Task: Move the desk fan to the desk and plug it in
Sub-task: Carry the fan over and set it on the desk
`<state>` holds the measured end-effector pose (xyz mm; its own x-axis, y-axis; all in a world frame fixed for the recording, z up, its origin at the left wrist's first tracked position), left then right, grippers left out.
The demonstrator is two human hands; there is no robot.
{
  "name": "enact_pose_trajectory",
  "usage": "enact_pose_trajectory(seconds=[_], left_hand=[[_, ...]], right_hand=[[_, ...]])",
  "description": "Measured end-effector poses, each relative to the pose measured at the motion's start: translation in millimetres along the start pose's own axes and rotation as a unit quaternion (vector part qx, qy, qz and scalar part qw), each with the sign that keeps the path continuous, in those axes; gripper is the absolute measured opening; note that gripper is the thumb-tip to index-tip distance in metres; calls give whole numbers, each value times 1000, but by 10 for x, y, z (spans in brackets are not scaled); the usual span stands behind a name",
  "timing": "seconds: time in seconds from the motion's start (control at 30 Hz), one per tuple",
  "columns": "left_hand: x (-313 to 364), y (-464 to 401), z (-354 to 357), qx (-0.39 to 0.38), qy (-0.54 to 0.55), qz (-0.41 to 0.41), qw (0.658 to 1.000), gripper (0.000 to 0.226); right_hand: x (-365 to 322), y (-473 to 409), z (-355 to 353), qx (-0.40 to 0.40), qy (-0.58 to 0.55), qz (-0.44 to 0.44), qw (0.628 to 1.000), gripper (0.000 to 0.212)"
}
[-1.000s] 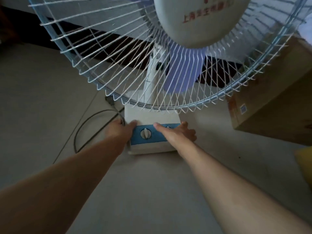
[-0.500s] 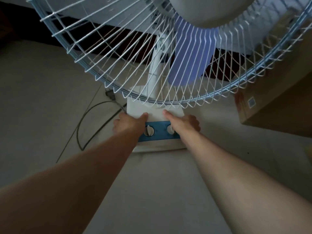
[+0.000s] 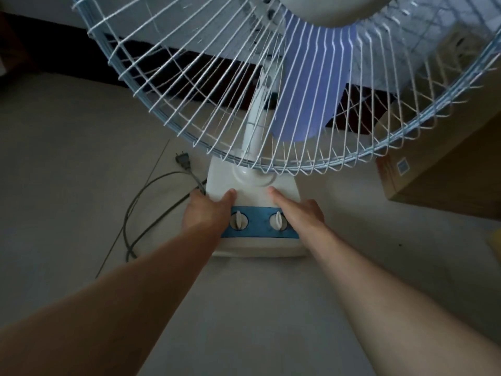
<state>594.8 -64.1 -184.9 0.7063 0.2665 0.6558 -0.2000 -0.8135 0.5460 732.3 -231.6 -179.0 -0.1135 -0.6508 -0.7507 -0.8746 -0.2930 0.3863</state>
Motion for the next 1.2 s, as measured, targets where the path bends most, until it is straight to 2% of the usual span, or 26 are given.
enact_pose_trajectory(seconds=[0.2, 0.6, 0.7, 0.8, 1.1, 1.2], left_hand=[[32, -39, 6, -49, 19, 2, 999, 73], [-141, 289, -279, -5, 56, 37, 998, 61], [-70, 408, -410, -3, 62, 40, 997, 62], [25, 583, -609, -6, 69, 45, 997, 60], [610, 1136, -1390, 1, 96, 52, 994, 61], [903, 1315, -1745, 12, 107, 56, 993, 64]], right_hand=[[-5, 15, -56, 37, 46, -22, 998, 108], [70, 476, -86, 70, 40, -13, 997, 107], [-54, 577, -137, 70, 38, -26, 996, 99], [-251, 736, -235, 64, 45, -49, 996, 84], [-1195, 1235, -644, 75, 21, -98, 992, 93], [-1637, 1371, -764, 71, 12, -127, 989, 82]])
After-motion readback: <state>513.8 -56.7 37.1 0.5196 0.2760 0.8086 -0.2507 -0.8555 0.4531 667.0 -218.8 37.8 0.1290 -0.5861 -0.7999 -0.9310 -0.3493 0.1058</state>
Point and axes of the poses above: each hand's wrist, its own y-axis away from the middle knuckle, its own z-axis out of the palm, x = y × z, the point moved 6 cm from there along -y, towards the middle knuckle, and after that the axes turned 11 degrees about -z, right-handed, at the moved point
